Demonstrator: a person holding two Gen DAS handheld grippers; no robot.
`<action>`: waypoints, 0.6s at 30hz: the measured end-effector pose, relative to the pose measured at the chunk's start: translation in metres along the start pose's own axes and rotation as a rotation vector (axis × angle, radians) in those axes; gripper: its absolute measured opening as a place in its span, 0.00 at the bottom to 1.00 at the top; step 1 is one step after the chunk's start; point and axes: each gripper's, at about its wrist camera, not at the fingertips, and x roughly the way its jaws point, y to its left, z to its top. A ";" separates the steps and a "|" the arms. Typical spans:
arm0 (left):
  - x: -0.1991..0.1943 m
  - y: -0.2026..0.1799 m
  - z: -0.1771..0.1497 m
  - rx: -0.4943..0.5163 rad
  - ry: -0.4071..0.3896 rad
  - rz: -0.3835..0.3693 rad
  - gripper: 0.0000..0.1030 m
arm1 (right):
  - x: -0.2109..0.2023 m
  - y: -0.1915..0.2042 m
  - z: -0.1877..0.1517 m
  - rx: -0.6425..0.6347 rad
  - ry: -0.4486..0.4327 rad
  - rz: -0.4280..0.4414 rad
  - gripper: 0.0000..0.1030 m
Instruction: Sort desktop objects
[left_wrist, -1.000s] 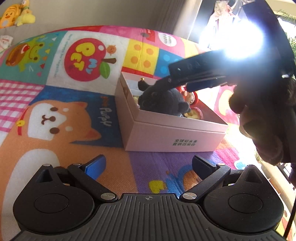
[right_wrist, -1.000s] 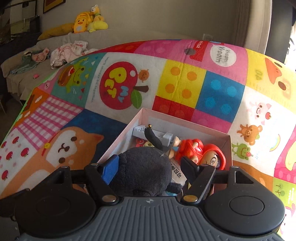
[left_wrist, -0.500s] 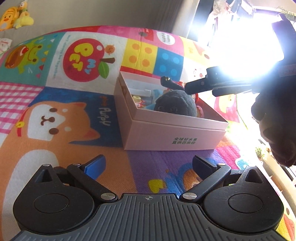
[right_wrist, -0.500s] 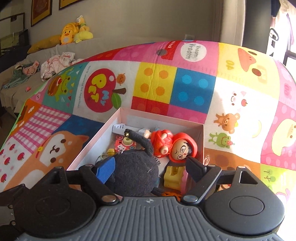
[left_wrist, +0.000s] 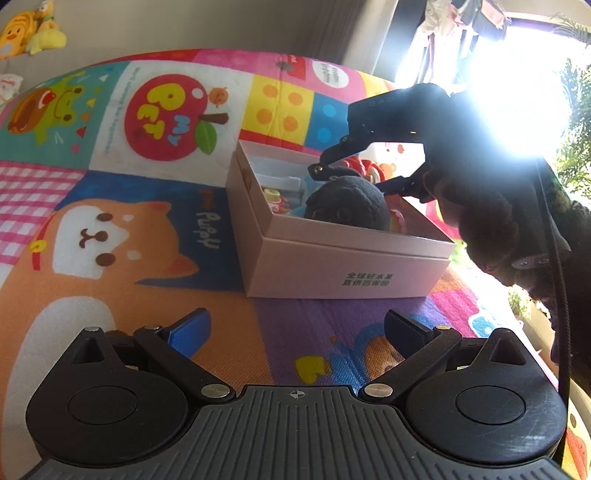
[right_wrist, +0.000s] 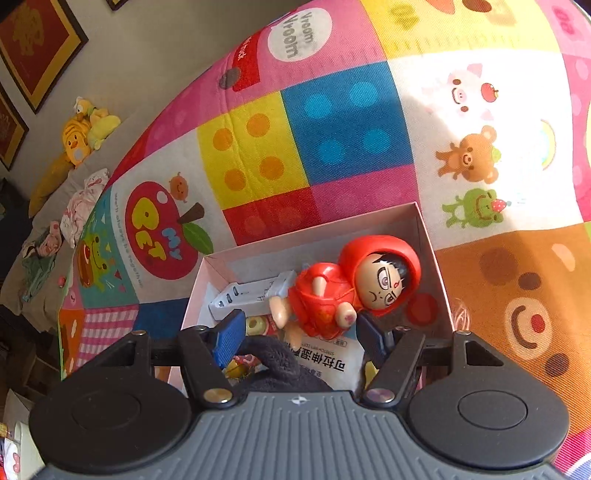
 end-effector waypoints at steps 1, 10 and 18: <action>0.000 0.000 0.000 -0.003 0.000 -0.001 0.99 | -0.001 0.000 0.002 0.006 -0.015 0.005 0.66; 0.001 0.001 0.001 -0.007 0.001 -0.002 1.00 | -0.069 -0.018 -0.017 -0.071 -0.160 -0.026 0.76; 0.002 0.000 0.001 -0.014 0.004 0.027 1.00 | -0.134 -0.047 -0.093 -0.082 -0.182 -0.041 0.93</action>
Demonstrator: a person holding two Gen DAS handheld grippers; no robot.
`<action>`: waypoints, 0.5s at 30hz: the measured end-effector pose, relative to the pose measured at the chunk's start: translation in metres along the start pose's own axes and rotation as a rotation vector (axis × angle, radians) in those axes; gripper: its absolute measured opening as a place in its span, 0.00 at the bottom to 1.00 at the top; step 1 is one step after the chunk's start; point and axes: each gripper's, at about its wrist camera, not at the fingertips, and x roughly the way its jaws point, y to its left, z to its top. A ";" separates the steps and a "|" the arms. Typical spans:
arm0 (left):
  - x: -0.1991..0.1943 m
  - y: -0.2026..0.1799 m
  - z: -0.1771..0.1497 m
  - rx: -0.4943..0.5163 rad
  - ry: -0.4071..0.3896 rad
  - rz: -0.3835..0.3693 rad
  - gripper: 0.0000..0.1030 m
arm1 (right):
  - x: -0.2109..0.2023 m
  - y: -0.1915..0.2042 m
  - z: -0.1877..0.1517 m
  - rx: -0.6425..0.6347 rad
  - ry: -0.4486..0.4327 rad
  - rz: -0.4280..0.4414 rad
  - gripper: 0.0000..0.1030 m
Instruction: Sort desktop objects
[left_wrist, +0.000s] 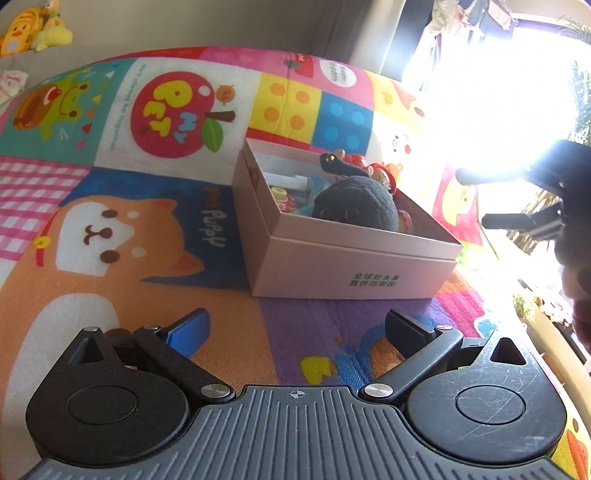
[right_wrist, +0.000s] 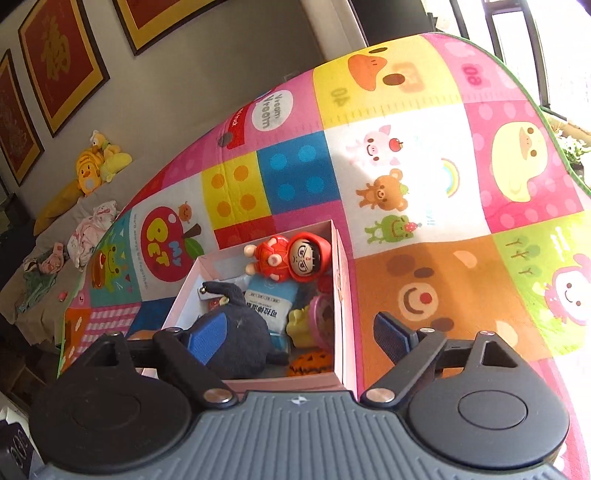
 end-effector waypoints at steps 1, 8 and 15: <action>0.000 0.000 0.000 0.000 0.000 0.013 1.00 | -0.008 0.001 -0.012 -0.019 -0.003 -0.007 0.95; -0.018 -0.013 -0.010 0.074 0.011 0.118 1.00 | -0.031 0.023 -0.092 -0.168 0.098 -0.029 1.00; -0.046 -0.024 -0.030 0.199 -0.009 0.215 1.00 | -0.006 0.051 -0.138 -0.313 0.181 -0.136 1.00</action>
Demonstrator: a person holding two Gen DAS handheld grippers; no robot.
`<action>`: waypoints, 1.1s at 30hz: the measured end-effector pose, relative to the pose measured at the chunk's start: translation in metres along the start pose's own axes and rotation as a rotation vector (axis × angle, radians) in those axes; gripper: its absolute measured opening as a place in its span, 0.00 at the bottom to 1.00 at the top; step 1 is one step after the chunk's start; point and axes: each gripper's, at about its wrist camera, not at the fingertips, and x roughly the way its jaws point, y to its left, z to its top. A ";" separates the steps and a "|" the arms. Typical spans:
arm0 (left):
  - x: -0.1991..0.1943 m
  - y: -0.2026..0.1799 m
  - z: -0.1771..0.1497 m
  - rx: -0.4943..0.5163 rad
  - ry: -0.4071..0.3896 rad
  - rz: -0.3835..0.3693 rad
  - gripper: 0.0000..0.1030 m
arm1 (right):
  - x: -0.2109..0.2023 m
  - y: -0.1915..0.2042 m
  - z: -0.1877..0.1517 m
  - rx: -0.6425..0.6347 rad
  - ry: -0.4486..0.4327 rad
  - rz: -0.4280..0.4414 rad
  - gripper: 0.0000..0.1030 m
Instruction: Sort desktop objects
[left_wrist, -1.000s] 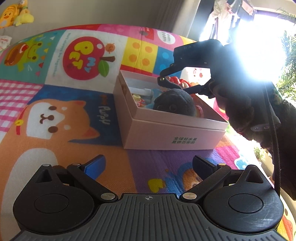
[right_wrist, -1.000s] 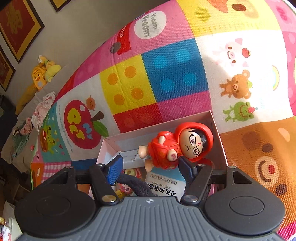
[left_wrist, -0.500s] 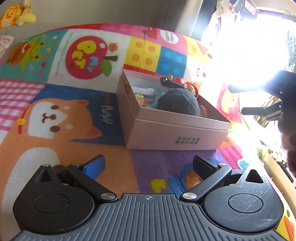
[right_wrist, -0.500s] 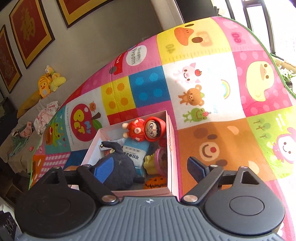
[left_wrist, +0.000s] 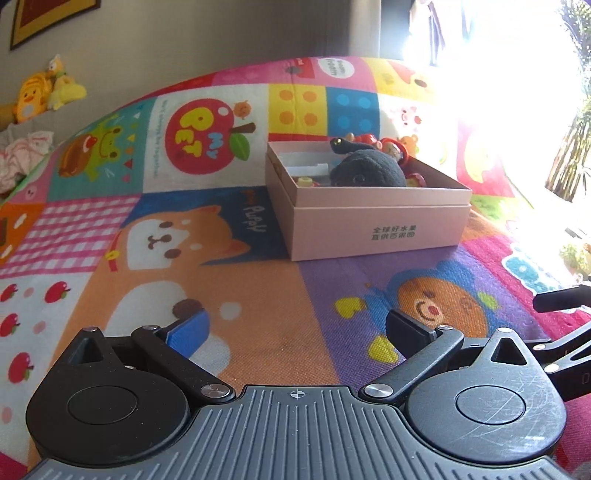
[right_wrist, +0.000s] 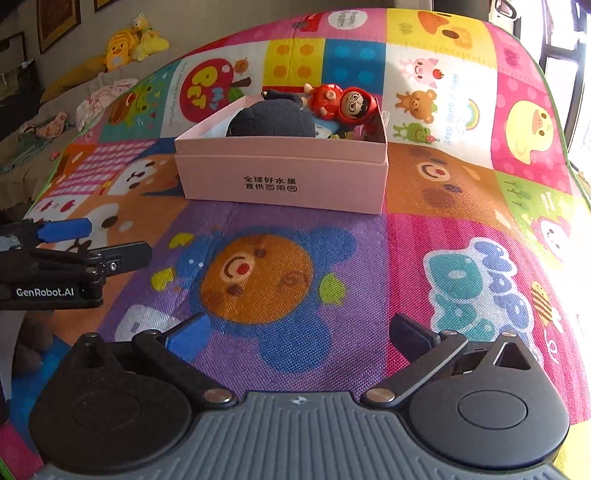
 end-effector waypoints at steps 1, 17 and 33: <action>0.001 0.000 0.000 0.003 0.002 0.026 1.00 | 0.001 0.004 -0.001 -0.006 -0.036 -0.024 1.00; 0.027 0.008 0.003 -0.049 0.110 0.109 1.00 | 0.031 -0.004 0.017 0.068 -0.112 -0.072 1.00; 0.027 0.009 0.003 -0.054 0.109 0.105 1.00 | 0.031 -0.003 0.016 0.070 -0.112 -0.070 1.00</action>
